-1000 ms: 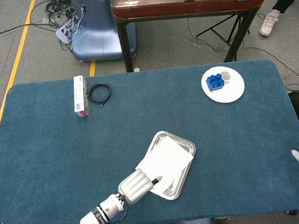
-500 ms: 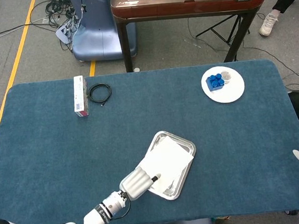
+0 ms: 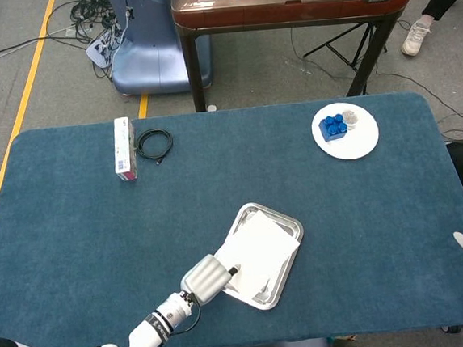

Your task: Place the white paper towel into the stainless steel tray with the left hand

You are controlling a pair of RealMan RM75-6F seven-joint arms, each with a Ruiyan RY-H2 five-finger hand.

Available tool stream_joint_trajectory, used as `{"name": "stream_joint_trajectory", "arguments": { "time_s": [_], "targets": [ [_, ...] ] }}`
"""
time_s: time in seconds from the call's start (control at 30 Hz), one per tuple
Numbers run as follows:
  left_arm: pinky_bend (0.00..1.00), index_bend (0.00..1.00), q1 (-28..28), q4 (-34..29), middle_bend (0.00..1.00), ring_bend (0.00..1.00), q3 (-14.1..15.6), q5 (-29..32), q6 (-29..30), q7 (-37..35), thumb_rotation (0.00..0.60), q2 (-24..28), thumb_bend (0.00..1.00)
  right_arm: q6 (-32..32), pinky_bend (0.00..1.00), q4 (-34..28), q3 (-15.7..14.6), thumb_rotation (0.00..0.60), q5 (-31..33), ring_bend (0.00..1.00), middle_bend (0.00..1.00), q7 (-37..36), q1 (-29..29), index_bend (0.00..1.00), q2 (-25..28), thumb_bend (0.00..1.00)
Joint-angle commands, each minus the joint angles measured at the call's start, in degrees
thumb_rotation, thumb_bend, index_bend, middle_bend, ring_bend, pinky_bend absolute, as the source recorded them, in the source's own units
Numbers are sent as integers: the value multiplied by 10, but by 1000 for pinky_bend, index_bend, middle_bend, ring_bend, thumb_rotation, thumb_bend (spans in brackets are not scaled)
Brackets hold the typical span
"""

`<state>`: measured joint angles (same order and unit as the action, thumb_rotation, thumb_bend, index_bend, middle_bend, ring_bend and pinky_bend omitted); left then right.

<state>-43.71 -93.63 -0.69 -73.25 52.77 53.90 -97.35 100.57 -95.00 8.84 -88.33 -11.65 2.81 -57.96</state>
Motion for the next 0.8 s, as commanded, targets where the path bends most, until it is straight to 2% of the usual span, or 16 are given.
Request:
{"name": "stream_joint_trajectory", "arguments": {
  "time_s": [0.03, 0.4, 0.8],
  "targets": [
    [1000, 247, -2, -2, 1000, 986, 4, 12, 3, 14, 600, -1, 630, 0, 429, 0, 0, 600, 1, 274, 353, -1, 0, 455, 0, 120],
    [1000, 255, -4, -10, 1000, 986, 13, 44, 17, 46, 600, -7, 631, 0, 429, 0, 0, 600, -1, 274, 353, -1, 0, 455, 0, 120],
    [1000, 260, -11, -27, 1000, 986, 26, 50, 24, 59, 600, -10, 631, 1, 429, 0, 0, 600, -3, 274, 353, -2, 1, 455, 0, 120]
  ]
}}
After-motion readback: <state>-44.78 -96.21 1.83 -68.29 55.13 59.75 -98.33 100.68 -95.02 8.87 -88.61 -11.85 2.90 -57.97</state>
